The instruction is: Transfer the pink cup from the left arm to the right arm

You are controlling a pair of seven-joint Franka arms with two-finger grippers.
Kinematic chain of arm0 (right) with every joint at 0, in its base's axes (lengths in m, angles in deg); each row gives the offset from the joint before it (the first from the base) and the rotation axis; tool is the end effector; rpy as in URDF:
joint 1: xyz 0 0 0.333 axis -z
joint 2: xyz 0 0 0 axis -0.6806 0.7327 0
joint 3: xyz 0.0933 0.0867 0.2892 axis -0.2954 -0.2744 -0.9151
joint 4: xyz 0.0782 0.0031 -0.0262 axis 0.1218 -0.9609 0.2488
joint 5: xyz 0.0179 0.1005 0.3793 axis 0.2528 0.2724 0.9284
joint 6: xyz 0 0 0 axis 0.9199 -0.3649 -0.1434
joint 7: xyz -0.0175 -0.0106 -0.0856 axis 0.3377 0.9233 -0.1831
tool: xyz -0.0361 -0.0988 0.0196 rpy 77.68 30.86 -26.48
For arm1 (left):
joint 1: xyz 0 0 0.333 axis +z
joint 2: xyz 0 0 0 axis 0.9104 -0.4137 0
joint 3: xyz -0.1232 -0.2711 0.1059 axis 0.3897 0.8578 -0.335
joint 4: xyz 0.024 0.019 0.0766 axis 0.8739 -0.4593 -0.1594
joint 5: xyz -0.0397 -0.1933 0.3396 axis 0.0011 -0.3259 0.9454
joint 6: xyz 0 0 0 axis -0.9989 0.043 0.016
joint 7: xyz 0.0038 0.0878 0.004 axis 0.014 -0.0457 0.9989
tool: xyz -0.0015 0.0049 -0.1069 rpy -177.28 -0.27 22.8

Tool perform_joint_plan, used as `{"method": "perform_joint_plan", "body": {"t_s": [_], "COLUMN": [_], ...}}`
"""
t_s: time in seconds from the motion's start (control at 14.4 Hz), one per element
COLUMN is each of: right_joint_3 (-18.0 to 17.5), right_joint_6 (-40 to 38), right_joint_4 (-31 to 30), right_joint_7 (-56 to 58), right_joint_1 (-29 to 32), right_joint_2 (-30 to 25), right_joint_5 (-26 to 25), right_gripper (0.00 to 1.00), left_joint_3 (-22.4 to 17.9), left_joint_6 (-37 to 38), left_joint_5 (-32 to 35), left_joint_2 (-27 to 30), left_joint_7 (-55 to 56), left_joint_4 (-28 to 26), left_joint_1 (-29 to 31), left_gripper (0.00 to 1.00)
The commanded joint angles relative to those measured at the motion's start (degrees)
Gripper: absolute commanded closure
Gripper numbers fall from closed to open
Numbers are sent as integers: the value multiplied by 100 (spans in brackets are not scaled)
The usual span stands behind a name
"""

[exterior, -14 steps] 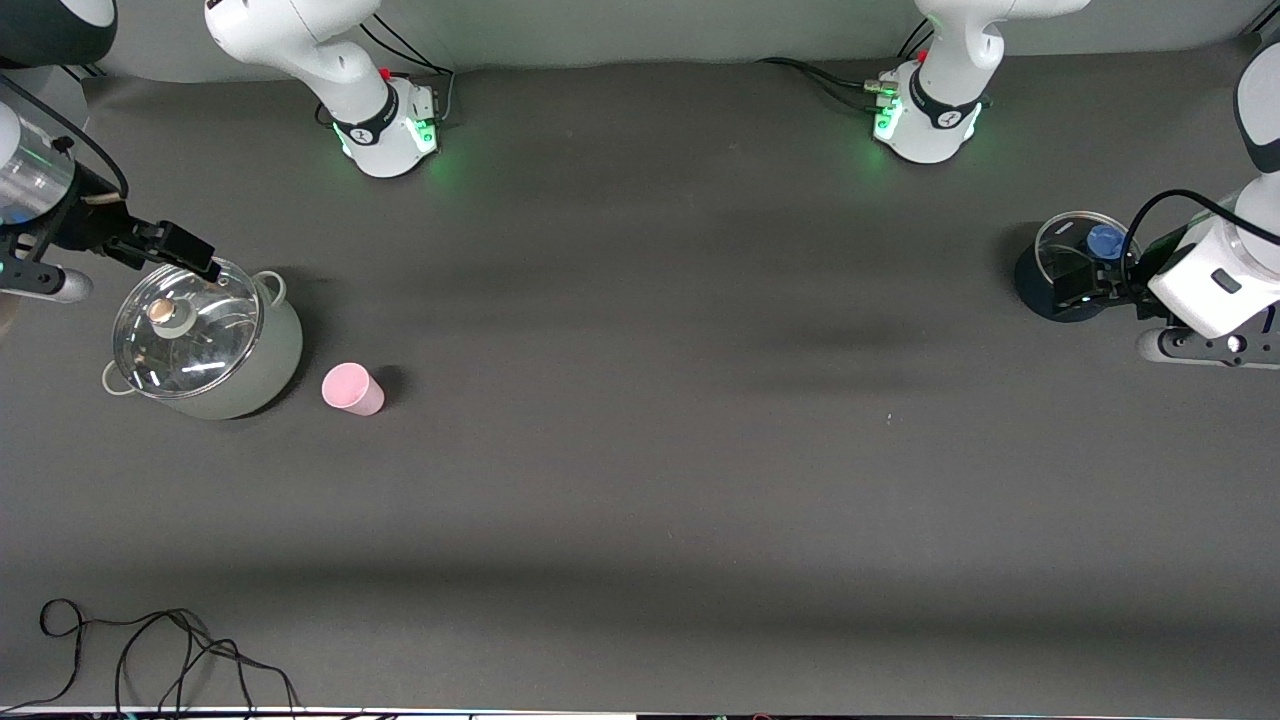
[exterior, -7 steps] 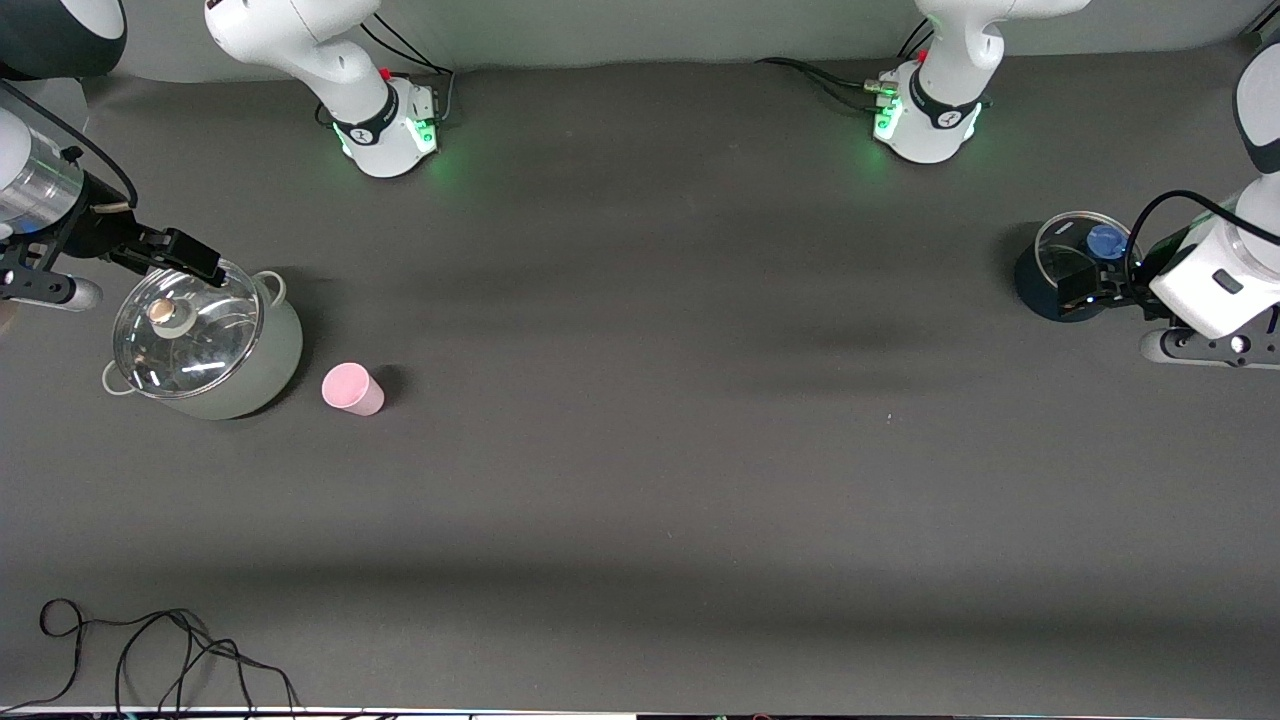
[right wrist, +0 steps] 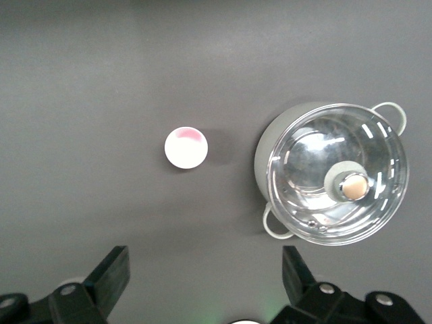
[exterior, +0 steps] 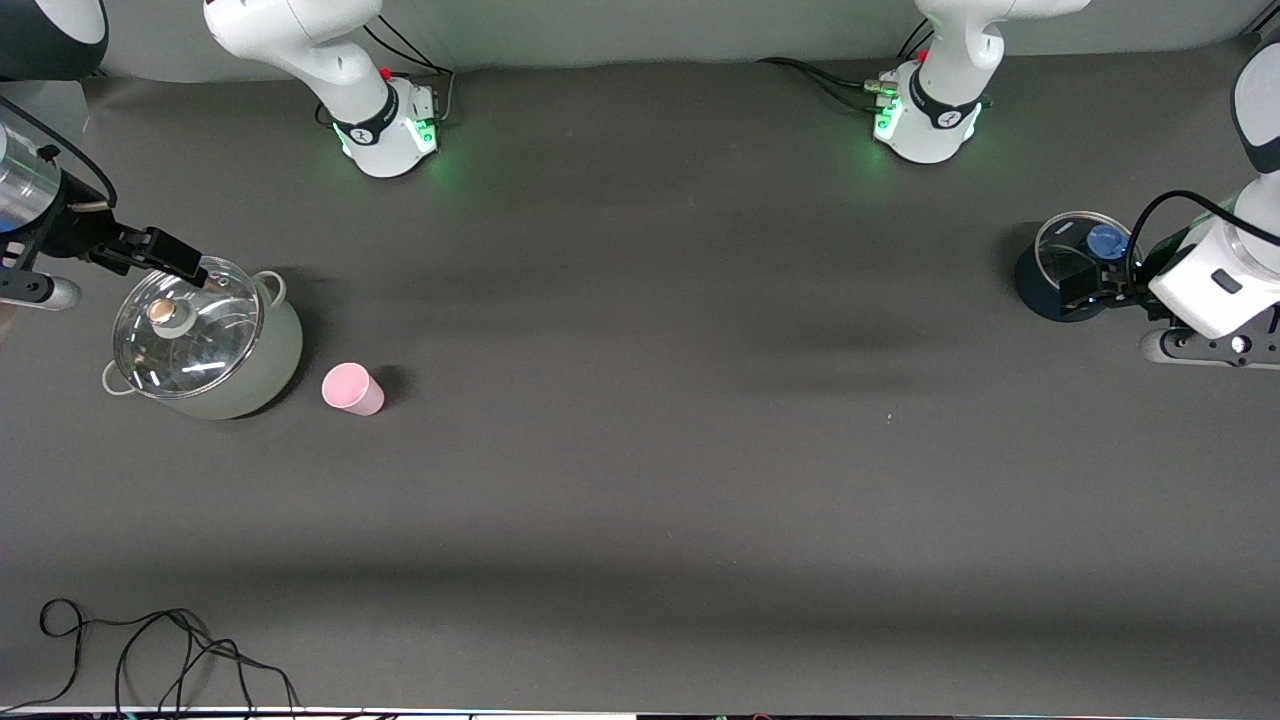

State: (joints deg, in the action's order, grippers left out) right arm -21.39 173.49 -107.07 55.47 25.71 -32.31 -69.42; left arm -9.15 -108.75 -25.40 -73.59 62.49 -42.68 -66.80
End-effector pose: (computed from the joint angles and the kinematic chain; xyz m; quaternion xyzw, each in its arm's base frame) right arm 0.5096 -0.0135 0.5851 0.9953 -0.0903 -0.0259 0.0224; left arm 0.5663 -0.0159 0.5468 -0.9975 0.0361 0.0606 0.0087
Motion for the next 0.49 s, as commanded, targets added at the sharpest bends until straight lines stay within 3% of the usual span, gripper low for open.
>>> {"method": "perform_joint_plan", "body": {"t_s": [0.0, 0.28, 0.42], "right_joint_3": [-851, -2100, -2015], "right_joint_6": [-81, -98, -116], "right_joint_4": [168, 579, 1141], "right_joint_7": [250, 776, 813], "right_joint_1": [923, 2216, 2184], "right_joint_2": [106, 377, 755], "right_joint_5": [-32, -23, 3], "right_gripper": [1, 0, 0], "left_joint_3": [-76, -67, -67], "left_joint_6": [-22, -40, -48], "left_joint_5": [0, 0, 0], "left_joint_2": [18, -17, -61], "left_joint_7": [1, -25, -25], "left_joint_4": [56, 162, 162], "left_joint_1": [-52, -87, -79], "left_gripper": [0, 0, 0]}}
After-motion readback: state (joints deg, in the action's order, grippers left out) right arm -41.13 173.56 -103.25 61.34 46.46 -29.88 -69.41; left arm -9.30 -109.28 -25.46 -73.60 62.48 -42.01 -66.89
